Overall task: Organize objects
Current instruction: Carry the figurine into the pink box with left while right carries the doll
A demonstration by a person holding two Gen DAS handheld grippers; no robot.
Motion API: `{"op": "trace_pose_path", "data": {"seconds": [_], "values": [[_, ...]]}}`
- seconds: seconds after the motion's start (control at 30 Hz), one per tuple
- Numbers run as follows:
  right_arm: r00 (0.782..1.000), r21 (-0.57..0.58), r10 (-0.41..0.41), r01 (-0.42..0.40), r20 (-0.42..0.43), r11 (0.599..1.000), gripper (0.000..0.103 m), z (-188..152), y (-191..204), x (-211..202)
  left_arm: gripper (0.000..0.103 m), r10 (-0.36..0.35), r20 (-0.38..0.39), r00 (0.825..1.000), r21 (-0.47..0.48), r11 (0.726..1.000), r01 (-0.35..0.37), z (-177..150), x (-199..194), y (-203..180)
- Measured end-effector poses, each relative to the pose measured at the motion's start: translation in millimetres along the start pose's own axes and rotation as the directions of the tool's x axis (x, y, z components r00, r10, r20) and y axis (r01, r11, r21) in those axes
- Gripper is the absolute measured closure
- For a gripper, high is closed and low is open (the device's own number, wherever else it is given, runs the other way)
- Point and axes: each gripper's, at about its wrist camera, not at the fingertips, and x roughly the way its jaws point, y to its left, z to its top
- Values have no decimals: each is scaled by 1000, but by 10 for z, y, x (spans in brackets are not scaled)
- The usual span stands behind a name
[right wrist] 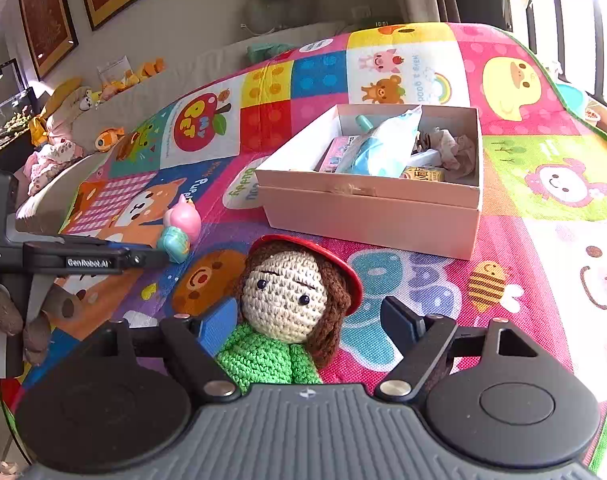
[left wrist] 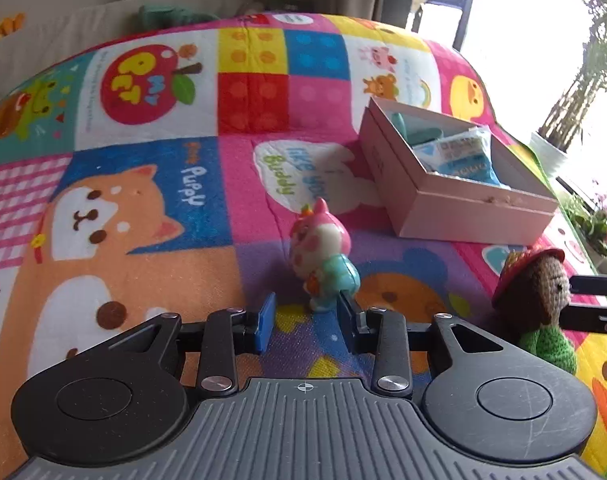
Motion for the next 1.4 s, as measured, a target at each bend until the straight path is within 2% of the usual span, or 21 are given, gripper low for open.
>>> {"op": "trace_pose_path", "data": {"seconds": [0.03, 0.13, 0.43, 0.47, 0.6, 0.67, 0.83, 1.03, 1.2, 1.33, 1.4], "values": [[1000, 6, -2, 2, 0, 1000, 18, -1, -16, 3, 65, -2, 12, 1000, -18, 1000, 2, 17, -24, 18], [1000, 11, -9, 9, -6, 1000, 17, -35, -28, 17, 65, -22, 27, 999, -30, 999, 23, 55, -41, 13], [999, 35, -40, 41, -9, 999, 14, -113, -87, 13, 65, -96, 28, 995, 33, 995, 95, 101, 120, -314], [999, 36, -39, 40, -10, 999, 14, -117, -90, 10, 64, -92, 30, 995, 49, 995, 90, 115, 148, -353], [1000, 37, -29, 29, -11, 999, 11, -124, -87, 1, 64, 39, 38, 999, 132, 990, -44, 140, 325, -494], [1000, 32, -21, 21, -7, 999, 9, -134, -69, -17, 63, 73, 41, 996, 145, 986, -78, 146, 384, -498], [1000, 4, -9, 9, -13, 1000, 8, -195, 11, 8, 63, 113, 44, 993, 82, 990, -116, 196, 420, -394], [999, -15, 27, -27, -20, 1000, 8, -214, 150, 81, 64, 137, 5, 991, 2, 991, -137, 223, 499, -217], [1000, -33, 8, -8, -8, 999, 8, -177, 205, 135, 68, 108, 20, 994, -63, 992, -107, 206, 532, -118], [1000, -29, 0, 0, -11, 1000, 9, -162, 185, 175, 70, 55, 19, 998, -65, 996, -54, 185, 479, -138], [1000, -25, 1, -1, -19, 1000, 13, -159, 175, 210, 71, 45, 9, 999, -43, 998, -44, 150, 443, -186]]}}
